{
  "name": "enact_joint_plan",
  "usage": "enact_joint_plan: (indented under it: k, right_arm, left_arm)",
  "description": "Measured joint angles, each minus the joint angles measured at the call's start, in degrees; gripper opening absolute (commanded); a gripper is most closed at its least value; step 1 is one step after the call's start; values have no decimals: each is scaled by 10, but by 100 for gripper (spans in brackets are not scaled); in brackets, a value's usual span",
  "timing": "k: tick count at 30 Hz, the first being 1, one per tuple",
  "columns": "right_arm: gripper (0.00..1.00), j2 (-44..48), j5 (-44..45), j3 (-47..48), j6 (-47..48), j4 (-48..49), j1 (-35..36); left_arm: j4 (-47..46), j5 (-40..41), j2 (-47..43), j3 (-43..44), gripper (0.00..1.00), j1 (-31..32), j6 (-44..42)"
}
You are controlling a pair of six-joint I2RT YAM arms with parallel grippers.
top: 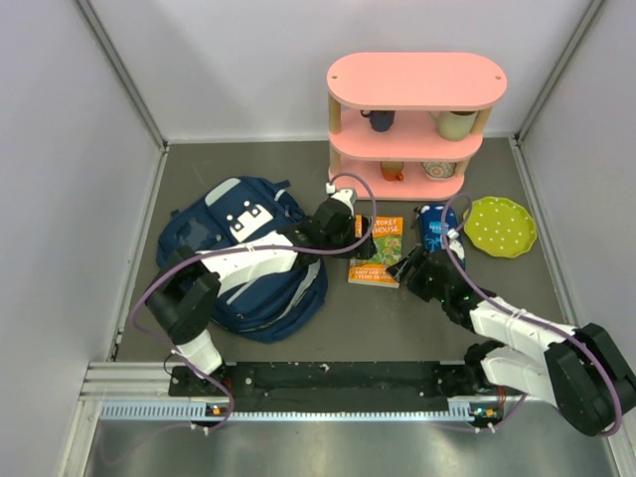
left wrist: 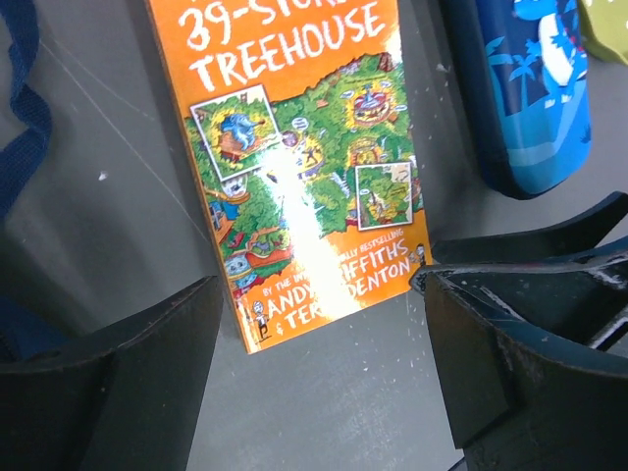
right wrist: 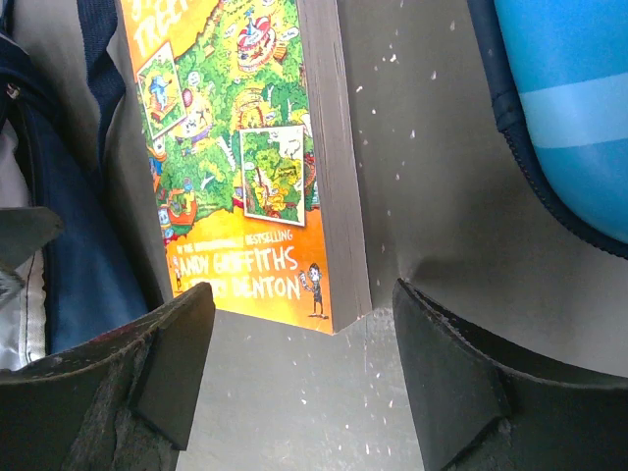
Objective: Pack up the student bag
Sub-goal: Adjust the book at the center of the board, then pick up the book from the center of the board.
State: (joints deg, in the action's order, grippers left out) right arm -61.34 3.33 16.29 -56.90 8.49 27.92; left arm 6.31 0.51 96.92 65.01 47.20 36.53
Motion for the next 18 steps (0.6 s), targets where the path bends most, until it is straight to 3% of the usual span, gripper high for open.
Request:
enact_joint_plan:
  k: [10,18]
  right_arm:
    - [69,-3,-7,0,15,16,-6]
    - [59,-22,-28,0,19,55,-26]
  left_arm:
    - [14,2,51,0,86,0,26]
    - [9,-5,94,0,84,0,40]
